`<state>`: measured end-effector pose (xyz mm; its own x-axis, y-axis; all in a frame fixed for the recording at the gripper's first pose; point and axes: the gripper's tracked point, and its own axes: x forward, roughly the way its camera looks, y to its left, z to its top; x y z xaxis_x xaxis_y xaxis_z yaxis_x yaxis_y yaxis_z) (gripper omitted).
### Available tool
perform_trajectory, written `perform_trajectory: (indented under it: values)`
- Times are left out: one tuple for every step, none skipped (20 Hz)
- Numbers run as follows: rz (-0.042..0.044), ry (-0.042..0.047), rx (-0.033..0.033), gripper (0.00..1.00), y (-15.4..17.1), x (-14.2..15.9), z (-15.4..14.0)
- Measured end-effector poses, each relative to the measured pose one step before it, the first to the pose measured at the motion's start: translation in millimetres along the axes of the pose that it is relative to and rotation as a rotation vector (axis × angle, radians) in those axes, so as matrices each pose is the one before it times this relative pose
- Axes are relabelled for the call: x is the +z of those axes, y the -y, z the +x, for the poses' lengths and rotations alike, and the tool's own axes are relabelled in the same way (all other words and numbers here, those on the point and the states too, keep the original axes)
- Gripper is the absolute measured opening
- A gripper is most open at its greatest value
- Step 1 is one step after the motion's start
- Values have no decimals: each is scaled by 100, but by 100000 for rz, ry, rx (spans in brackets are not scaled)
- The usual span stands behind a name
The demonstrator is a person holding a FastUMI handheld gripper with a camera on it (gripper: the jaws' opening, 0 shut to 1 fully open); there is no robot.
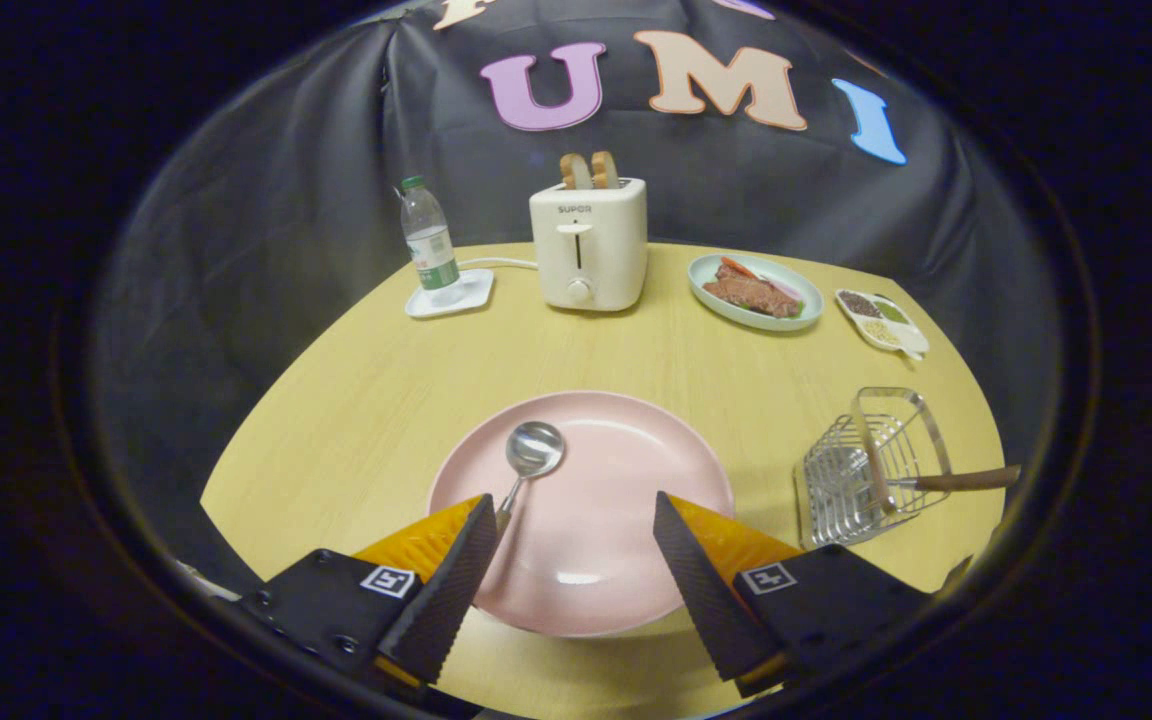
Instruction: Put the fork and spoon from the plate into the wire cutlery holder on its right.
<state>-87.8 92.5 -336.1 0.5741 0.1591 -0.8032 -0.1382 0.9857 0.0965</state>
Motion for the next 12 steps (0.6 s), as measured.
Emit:
perform_trajectory:
  values:
    - [-448,-1500,242,100,-593,-440,491]
    - [-174,-927,314,100,-523,-407,451]
    - [-437,-913,211,100,-425,-345,369]
    - [-1051,-1151,-79,100,-279,-412,407]
    - [-1271,-1540,-399,100,-172,-469,375]
    - [-1080,-1672,-69,100,-282,-444,308]
    - [-862,-1353,174,100,-220,-350,213]
    - [-870,-903,-378,100,-85,-208,224]
    - [-644,-1301,-13,91,-65,-242,155]
    - [-540,-1120,210,80,-149,-310,210]
    - [-697,-962,-184,70,52,-150,68]
    - [-767,-864,-501,59,177,-165,-144]
